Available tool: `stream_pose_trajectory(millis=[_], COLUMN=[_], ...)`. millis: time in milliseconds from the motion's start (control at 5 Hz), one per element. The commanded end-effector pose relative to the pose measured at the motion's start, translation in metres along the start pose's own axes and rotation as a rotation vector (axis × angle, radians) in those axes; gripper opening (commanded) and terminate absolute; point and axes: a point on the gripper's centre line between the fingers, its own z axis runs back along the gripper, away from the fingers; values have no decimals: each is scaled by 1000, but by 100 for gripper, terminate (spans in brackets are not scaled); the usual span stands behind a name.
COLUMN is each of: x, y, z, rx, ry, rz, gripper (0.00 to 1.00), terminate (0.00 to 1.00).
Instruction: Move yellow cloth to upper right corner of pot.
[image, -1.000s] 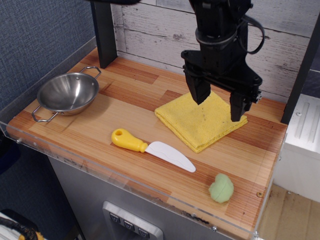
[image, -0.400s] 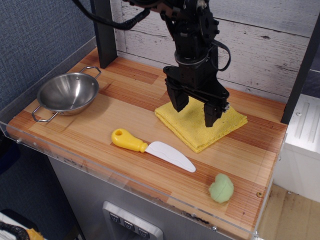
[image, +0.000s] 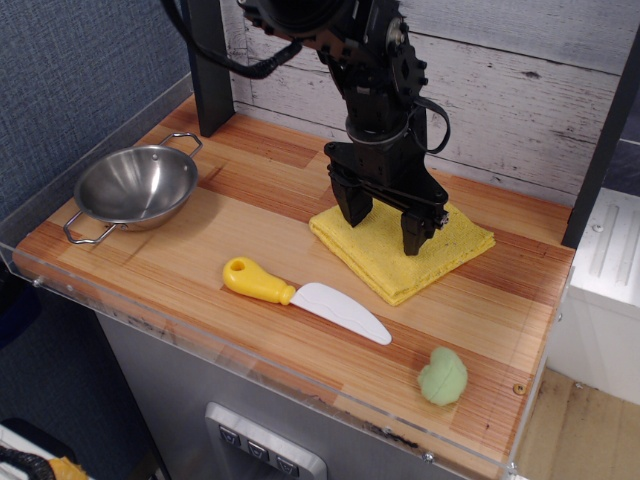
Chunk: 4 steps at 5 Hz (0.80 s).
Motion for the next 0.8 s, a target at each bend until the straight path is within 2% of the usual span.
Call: stream_pose_trajectory(millis=[0,200,600], x=[8,-3,-24], y=[-1,12,46], z=[-5,-4,8], rx=[-41,-65,-2], ry=[2,38,62], rz=[13,30,88], gripper=[100,100,100], terminate=[0,0,0])
